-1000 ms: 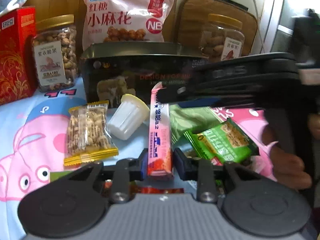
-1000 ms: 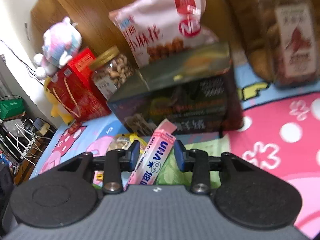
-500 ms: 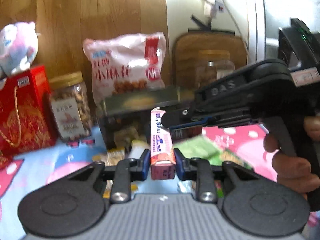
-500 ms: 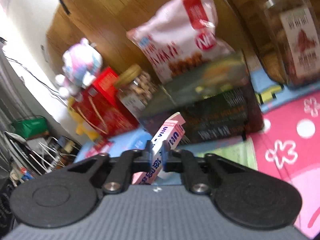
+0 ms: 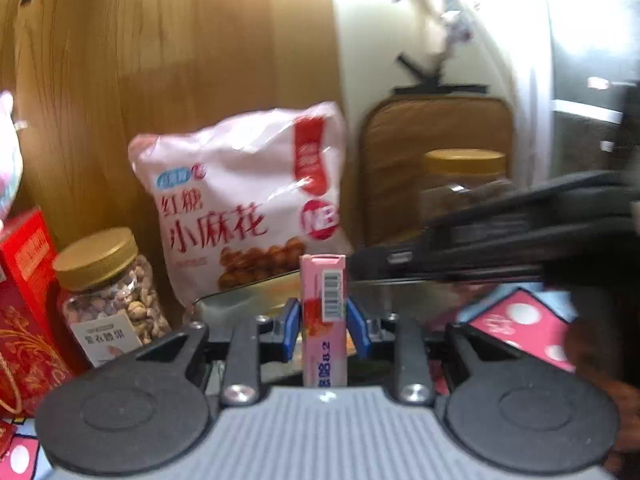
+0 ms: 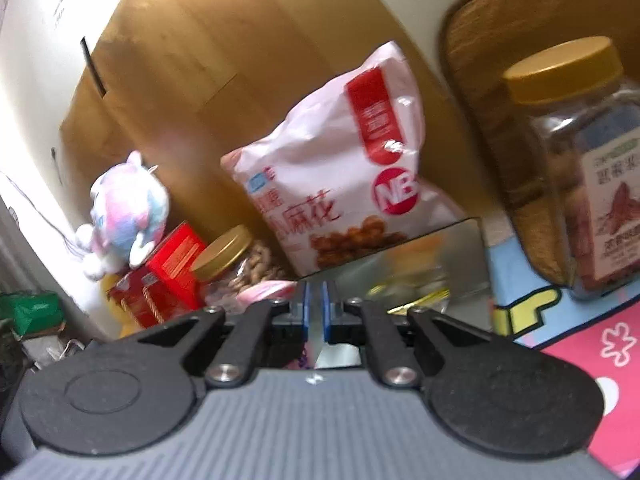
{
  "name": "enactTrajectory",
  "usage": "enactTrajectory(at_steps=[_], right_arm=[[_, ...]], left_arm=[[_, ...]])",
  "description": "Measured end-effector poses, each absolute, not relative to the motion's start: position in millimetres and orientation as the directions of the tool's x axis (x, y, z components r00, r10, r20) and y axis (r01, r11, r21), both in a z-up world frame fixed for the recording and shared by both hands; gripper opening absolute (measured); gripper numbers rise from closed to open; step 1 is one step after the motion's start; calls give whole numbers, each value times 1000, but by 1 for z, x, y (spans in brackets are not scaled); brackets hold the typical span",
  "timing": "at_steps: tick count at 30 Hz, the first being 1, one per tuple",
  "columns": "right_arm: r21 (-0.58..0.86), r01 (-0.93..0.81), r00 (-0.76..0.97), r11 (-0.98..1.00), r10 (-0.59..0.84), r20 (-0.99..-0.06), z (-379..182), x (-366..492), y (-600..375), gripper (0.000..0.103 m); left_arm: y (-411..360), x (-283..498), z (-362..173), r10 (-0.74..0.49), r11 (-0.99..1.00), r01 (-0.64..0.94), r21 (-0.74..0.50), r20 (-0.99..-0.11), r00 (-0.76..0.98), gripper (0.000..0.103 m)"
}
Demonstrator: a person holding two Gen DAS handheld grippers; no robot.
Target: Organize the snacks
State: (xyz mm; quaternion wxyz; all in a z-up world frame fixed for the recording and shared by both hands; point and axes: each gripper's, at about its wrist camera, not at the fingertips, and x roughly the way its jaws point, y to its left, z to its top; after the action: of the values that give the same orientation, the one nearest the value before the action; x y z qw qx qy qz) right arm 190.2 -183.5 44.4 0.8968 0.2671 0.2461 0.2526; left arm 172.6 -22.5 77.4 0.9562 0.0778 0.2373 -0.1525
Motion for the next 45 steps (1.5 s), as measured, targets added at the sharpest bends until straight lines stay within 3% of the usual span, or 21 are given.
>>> enactTrajectory(at_steps=[7,11,20,25,28,33,35,38,39,45], right_arm=[[608,-298,775,736,558,-296,33,179,-203,12],[618,-280,764,734,560,-320,23,175,-204,12],[599,-328,700,731,613,-365,10,151,-193,13],[526,-423,611,738,661,-436,5,141,-158,30],[451,-464,599,762,645,-475,4,134,-139,31],[402,-483,574,778,628,-525,-4,121,-132,34],[408,-493,551,768,639,-536,-6,120,-130,35],[426,-489,528,761,647,-551,-9,125,-124,35],[436,-477,521,763,645,-559,-10,128,-123,35],[442,-460,522,770,637,-567,-14,135,-116,37]], left_arm=[[5,230,69,-280,959,241,-147,-600,749,28],[25,260,58,-294,952,142,-270,-688,663,46],[65,189,79,-332,930,167,-329,-549,767,48],[77,154,67,-404,899,208,-386,-543,736,48],[72,142,53,-428,895,237,-378,-576,696,48],[48,136,38,-399,916,332,-227,-621,675,48],[41,140,35,-392,915,357,-189,-635,666,56],[34,153,27,-361,923,355,-152,-666,652,59],[34,154,23,-365,921,353,-161,-671,645,62],[33,166,13,-418,904,344,-254,-698,581,50]])
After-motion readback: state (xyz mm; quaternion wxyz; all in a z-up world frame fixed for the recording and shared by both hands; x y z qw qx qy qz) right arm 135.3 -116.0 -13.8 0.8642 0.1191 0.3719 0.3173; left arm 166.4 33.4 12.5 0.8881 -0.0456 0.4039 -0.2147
